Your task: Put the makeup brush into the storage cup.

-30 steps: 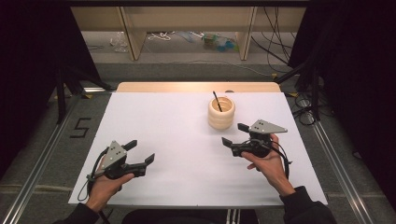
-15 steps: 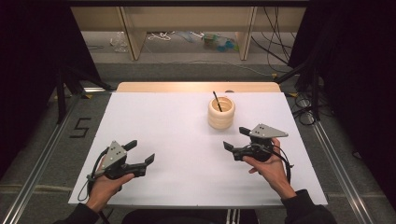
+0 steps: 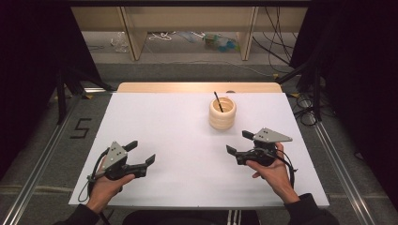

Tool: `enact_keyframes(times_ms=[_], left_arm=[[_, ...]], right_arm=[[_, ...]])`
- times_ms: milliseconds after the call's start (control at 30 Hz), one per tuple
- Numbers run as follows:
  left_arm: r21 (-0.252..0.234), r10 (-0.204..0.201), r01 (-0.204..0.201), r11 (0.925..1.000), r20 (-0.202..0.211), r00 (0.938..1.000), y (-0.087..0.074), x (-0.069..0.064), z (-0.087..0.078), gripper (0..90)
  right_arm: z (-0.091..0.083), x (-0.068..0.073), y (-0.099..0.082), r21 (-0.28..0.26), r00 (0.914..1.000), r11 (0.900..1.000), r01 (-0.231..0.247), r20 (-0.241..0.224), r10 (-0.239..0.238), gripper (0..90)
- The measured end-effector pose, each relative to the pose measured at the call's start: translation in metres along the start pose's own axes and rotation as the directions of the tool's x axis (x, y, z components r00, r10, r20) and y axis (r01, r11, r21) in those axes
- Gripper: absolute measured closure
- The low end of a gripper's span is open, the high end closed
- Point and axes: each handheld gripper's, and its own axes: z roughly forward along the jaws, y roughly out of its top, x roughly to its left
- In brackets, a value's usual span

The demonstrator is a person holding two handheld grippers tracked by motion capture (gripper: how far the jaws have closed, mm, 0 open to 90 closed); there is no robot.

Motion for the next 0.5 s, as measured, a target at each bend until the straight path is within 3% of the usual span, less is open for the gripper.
enact_keyframes(times_ms=[267,500], left_arm=[[0.0,0.0,0.0,1.0,-0.001,1.0,0.0001,-0.0002,-0.0002,16.6],[-0.002,0.002,-0.002,1.0,-0.001,1.0,0.0001,0.0002,-0.0002,16.6]], right_arm=[[-0.0048,0.0028,-0.0035,0.02,1.0,0.9998,0.002,-0.006,-0.002,16.2],[-0.0086,0.0056,-0.006,0.006,0.9998,1.0,-0.007,-0.019,0.008,16.2]])
